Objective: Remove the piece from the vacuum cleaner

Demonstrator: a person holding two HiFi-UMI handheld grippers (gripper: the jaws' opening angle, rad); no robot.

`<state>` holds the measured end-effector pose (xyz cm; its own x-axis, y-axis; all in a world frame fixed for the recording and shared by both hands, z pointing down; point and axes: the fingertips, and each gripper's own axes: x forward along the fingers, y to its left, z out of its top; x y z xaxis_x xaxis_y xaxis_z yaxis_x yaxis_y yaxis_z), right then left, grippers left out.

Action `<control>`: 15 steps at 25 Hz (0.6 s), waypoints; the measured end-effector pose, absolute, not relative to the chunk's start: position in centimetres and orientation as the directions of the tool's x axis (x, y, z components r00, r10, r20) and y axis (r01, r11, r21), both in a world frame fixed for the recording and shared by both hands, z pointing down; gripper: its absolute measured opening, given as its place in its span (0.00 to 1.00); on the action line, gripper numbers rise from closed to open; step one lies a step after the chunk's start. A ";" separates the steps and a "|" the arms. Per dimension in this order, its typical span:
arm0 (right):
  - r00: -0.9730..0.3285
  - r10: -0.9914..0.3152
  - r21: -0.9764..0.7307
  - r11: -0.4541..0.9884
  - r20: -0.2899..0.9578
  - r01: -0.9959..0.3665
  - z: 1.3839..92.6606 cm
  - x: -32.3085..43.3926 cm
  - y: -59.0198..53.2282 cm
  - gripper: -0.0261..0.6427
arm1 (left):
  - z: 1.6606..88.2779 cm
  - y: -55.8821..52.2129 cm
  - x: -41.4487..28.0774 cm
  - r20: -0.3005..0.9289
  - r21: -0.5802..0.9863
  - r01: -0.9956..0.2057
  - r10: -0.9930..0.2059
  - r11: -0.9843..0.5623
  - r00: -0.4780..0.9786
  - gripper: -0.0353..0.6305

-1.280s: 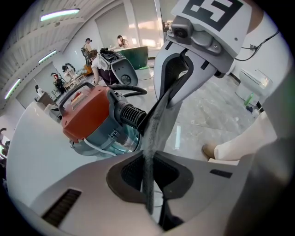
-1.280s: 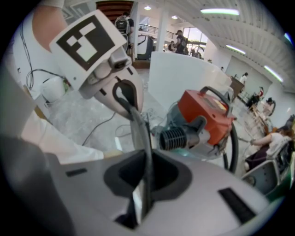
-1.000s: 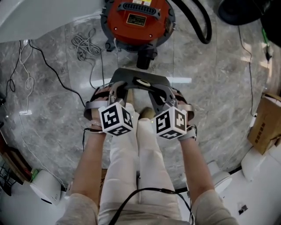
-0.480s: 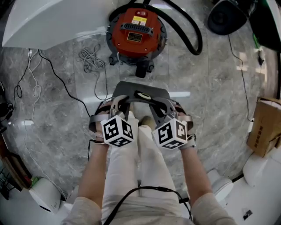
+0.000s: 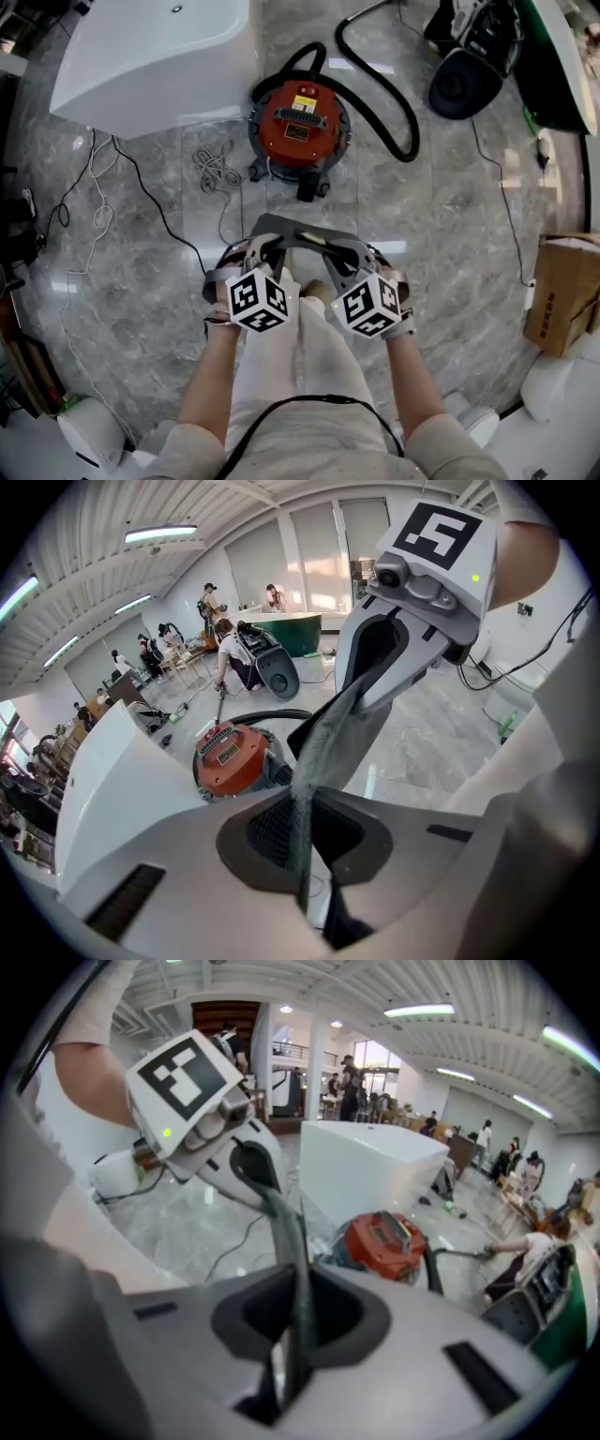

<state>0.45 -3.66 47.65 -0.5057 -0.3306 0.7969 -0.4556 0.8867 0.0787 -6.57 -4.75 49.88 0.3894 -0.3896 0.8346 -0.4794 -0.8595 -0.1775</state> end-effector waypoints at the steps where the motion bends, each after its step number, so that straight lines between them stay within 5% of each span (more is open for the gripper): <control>1: -0.510 -0.329 0.075 0.887 0.795 -0.455 46.9 0.4 -3.4 0.11 | 49.1 -4.5 -6.6 0.833 -0.176 -0.483 -0.391 -0.858 0.391 0.11; 15: -0.563 -0.340 0.057 0.887 0.753 -0.458 36.5 -0.5 -3.9 0.11 | 38.6 -4.9 -7.5 0.797 -0.197 -0.506 -0.438 -0.840 0.416 0.11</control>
